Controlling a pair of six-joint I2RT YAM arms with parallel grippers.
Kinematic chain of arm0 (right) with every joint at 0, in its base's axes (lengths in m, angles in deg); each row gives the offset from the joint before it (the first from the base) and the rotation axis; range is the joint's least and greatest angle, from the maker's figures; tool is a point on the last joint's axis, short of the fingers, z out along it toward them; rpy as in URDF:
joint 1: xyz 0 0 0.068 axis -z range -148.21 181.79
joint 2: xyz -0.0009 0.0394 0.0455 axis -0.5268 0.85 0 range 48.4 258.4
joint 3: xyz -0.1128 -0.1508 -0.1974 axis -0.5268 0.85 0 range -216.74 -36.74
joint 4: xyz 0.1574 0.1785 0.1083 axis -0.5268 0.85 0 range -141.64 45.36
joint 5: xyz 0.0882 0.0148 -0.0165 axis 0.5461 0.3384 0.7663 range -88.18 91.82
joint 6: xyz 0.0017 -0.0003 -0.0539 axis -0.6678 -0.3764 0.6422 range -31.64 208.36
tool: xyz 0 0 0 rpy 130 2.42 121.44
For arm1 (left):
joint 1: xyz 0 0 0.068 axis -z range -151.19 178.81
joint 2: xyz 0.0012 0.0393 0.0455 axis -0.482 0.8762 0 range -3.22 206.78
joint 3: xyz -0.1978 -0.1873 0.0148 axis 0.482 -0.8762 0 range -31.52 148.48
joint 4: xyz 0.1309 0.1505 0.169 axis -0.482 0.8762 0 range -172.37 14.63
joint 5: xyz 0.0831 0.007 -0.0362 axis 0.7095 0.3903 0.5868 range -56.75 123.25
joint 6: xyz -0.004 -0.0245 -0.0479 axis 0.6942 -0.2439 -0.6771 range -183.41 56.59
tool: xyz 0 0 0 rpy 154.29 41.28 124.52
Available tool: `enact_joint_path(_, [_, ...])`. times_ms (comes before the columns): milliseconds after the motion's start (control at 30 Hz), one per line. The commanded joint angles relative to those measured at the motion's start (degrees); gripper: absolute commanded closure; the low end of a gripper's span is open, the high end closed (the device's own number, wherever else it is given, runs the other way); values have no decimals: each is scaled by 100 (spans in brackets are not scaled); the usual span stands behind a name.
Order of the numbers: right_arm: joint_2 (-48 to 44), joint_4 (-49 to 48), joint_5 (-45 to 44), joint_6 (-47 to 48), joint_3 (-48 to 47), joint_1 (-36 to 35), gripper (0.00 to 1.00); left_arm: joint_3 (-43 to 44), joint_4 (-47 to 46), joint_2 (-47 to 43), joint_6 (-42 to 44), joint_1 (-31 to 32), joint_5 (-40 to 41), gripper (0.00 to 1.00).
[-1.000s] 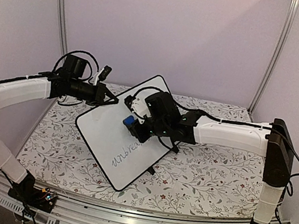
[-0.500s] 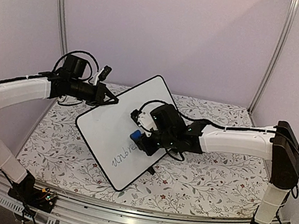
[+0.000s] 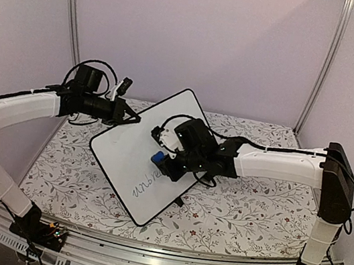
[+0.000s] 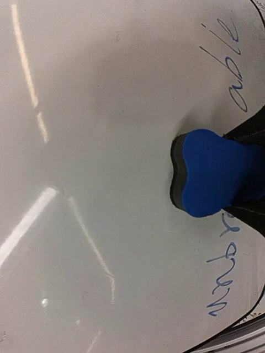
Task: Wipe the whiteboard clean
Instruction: Erase the whiteboard at the center of the board.
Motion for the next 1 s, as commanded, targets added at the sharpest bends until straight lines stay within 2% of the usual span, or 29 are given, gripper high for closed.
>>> enact_joint_path(0, [191, 61, 45, 193, -693, -84, 73, -65, -152, 27, 349, 61, 140, 100])
enact_joint_path(233, [241, 141, -96, 451, -1016, -224, 72, -57, -141, 4, 357, 61, 166, 100])
enact_joint_path(433, [-133, -125, -183, 327, -186, -180, 72, -53, -154, 36, 354, 64, 166, 100])
enact_joint_path(767, [-844, -395, -137, 152, 853, 543, 72, -57, -172, 23, 348, 56, 151, 100])
enact_joint_path(967, [-841, -475, -293, 111, 709, 952, 72, -44, -160, 96, 336, 64, 144, 100])
